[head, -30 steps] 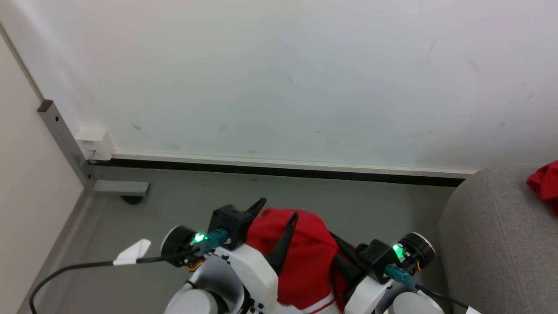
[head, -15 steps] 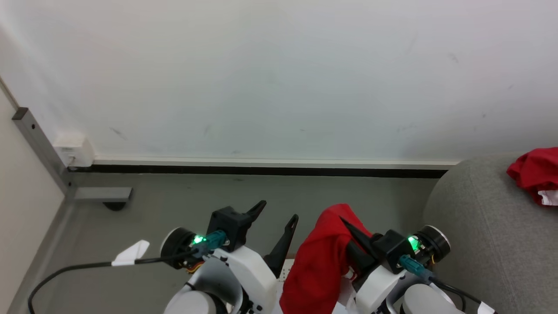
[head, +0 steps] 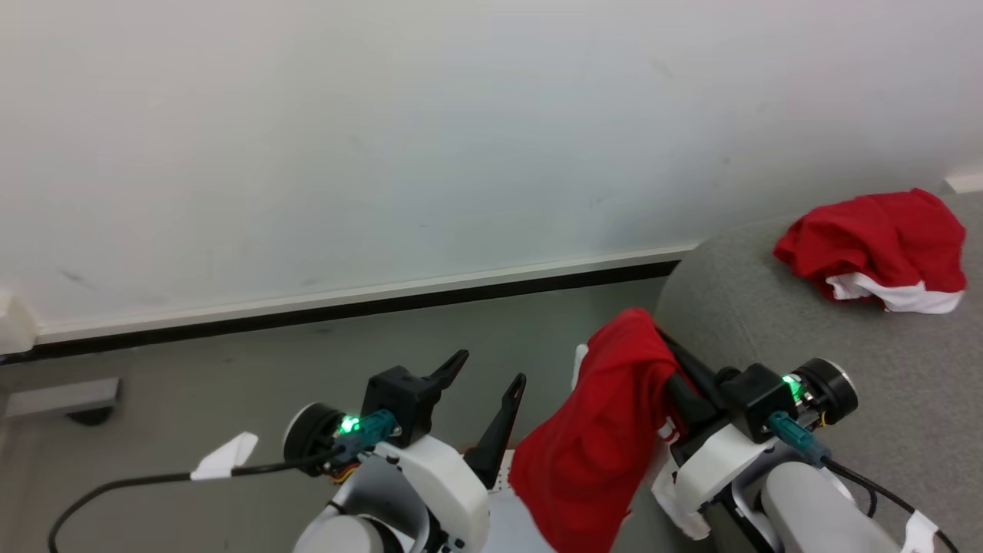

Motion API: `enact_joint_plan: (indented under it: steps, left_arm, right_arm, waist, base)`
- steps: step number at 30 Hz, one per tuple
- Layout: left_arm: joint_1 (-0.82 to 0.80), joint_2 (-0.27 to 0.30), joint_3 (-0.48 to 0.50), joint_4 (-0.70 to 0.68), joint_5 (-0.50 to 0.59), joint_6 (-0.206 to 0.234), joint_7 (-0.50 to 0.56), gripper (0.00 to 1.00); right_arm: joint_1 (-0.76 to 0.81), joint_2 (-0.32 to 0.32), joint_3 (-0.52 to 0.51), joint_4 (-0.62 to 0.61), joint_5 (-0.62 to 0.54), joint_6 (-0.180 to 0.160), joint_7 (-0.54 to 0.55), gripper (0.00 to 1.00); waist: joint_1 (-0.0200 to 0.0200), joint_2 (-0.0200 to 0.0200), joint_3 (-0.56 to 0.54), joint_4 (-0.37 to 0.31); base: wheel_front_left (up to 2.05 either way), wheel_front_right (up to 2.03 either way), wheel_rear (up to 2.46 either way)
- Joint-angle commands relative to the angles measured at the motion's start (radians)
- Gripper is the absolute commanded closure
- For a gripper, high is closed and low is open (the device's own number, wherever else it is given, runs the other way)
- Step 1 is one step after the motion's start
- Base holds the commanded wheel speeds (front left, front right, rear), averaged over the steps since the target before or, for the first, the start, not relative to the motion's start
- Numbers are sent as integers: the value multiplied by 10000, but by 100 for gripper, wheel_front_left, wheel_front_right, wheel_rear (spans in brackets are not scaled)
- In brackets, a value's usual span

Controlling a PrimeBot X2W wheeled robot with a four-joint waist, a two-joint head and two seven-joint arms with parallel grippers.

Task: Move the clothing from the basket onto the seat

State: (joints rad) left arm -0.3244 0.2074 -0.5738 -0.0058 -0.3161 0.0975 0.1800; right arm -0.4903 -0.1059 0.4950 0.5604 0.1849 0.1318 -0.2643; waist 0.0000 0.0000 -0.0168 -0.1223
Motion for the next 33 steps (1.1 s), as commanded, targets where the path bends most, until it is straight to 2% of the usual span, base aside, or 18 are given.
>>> enact_joint_plan:
  steps: [1, 8, 15, 25, 33]
  left_arm:
    - [57, 22, -1, -14, -67, 16, -68, 0]
    - [17, -122, -135, -30, -89, 10, -252, 0]
    - [-48, -259, -339, 15, -75, -31, -367, 0]
    - [-74, -319, -573, -27, -57, -28, -390, 0]
    - [-466, -168, -630, -261, 75, -141, -185, 0]
  right_arm:
    - [-117, -139, -147, -142, -25, -22, 3, 100]
    - [-141, -705, -943, -682, -167, -22, 1, 100]
    - [108, -1348, -1970, -1274, -245, -22, 3, 100]
    - [487, -1791, -2676, -1926, -224, -22, 3, 100]
    - [-169, -1593, -3160, -2284, -340, -22, 1, 100]
  waist:
    - [0, 0, 85, -651]
    - [0, 0, 223, -1901]
    - [0, 0, 365, -2615]
    - [0, 0, 559, -2779]
    - [0, 0, 1571, -2282]
  base:
    - [0, 0, 0]
    - [0, 0, 0]
    - [0, 0, 0]
    - [0, 0, 0]
    - [0, 0, 0]
